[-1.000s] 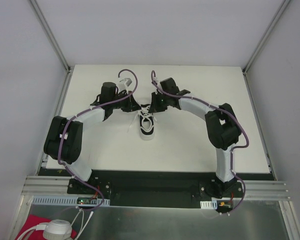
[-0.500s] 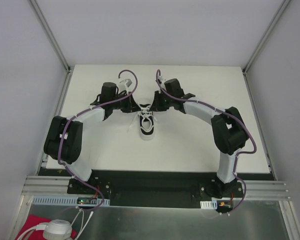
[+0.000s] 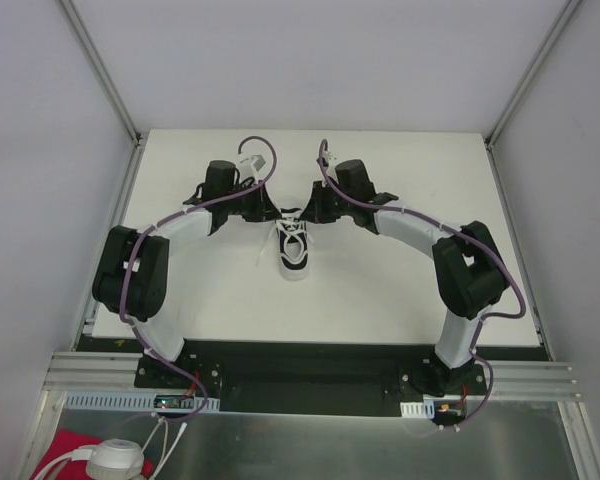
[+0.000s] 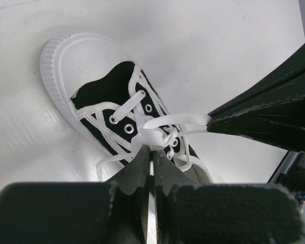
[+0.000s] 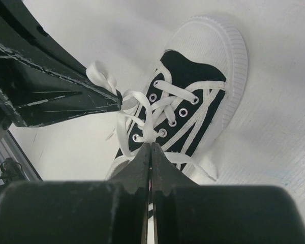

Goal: Tie the shoes
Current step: Cross the shoelace with the shoelace.

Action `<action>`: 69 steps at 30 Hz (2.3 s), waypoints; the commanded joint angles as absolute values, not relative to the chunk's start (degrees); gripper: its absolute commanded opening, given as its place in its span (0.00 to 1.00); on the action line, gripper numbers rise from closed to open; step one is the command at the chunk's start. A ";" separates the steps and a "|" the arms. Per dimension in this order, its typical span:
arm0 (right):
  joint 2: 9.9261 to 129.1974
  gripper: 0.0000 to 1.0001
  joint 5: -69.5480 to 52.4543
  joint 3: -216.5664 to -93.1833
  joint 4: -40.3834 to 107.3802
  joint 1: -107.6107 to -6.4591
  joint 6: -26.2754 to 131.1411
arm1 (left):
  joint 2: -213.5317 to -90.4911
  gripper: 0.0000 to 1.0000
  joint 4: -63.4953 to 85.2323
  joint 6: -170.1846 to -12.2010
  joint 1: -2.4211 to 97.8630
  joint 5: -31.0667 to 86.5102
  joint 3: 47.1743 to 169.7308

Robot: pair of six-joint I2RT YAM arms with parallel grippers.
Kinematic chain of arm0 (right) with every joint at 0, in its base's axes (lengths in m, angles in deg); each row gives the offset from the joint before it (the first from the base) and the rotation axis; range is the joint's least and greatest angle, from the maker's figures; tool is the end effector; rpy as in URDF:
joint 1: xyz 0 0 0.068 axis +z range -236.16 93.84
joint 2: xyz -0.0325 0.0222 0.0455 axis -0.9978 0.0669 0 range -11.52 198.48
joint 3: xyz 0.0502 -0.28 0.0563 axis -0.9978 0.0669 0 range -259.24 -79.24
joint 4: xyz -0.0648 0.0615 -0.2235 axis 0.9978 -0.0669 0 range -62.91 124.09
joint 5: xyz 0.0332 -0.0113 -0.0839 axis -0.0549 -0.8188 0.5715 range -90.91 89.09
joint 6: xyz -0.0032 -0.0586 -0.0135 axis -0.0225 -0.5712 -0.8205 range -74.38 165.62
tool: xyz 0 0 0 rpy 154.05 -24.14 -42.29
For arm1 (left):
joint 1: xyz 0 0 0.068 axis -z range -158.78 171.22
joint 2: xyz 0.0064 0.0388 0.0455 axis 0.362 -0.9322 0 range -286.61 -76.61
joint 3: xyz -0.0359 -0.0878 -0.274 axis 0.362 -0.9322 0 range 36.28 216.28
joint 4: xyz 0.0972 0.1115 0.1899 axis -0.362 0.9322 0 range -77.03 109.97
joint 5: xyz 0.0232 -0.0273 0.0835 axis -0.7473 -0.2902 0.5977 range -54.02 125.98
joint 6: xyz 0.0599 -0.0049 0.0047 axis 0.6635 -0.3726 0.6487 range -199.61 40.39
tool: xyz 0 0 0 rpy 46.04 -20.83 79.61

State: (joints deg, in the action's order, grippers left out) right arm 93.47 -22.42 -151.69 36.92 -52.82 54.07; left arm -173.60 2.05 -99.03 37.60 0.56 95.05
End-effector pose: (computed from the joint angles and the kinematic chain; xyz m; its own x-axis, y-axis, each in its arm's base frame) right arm 0.3363 0.2408 0.2592 -0.5238 -0.1810 -0.8324 -0.7081 0.6357 0.3074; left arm 0.3423 -0.1277 0.2518 -0.6557 -0.0896 -0.7497 0.5364 0.6434 -0.5461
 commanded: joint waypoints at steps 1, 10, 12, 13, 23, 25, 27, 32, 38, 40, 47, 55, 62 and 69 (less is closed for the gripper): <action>89.47 0.01 -23.40 -150.87 40.42 -53.03 54.67 | -173.72 0.00 3.30 -97.98 36.95 2.84 96.93; 87.62 0.01 -23.32 -147.89 42.00 -52.94 54.67 | -173.02 0.00 3.57 -98.42 36.95 5.22 97.02; 86.84 0.01 -23.23 -147.18 42.79 -53.03 54.85 | -172.85 0.00 3.65 -98.33 36.95 5.75 97.02; 86.57 0.01 -23.23 -146.57 43.06 -53.03 55.02 | -172.76 0.00 3.66 -98.33 36.95 5.84 96.93; 84.63 0.01 -22.62 -143.32 44.90 -52.85 55.29 | -171.00 0.00 4.18 -98.95 37.04 6.80 97.37; 84.72 0.01 -22.53 -142.88 45.25 -52.85 55.81 | -170.12 0.00 4.36 -99.21 37.04 6.89 97.37; 85.16 0.01 -22.26 -142.35 45.95 -52.94 56.34 | -169.68 0.00 4.53 -99.12 36.95 6.89 97.19; 87.44 0.04 -21.65 -143.05 45.87 -52.76 56.87 | -169.68 0.00 4.71 -99.13 37.04 6.37 96.67; 88.50 0.08 -21.21 -144.72 45.87 -52.41 57.39 | -169.16 0.00 5.06 -100.00 38.36 5.57 96.93; 88.24 0.08 -20.95 -144.81 45.87 -52.32 57.40 | -168.98 0.00 5.24 -99.83 38.71 6.01 97.19; 87.71 0.37 -19.45 -144.98 45.43 -52.32 57.40 | -169.77 0.00 5.94 -99.74 39.15 5.31 98.07; 84.81 0.48 -17.52 -144.81 43.50 -52.06 54.59 | -169.33 0.00 6.82 -99.04 39.94 5.84 99.04; 80.33 0.50 -11.98 -143.40 38.31 -49.42 47.64 | -169.24 0.00 7.08 -98.77 40.12 6.28 99.21; 82.08 0.52 -16.10 -147.08 34.37 -47.32 42.02 | -169.15 0.00 7.79 -98.25 40.03 7.07 99.39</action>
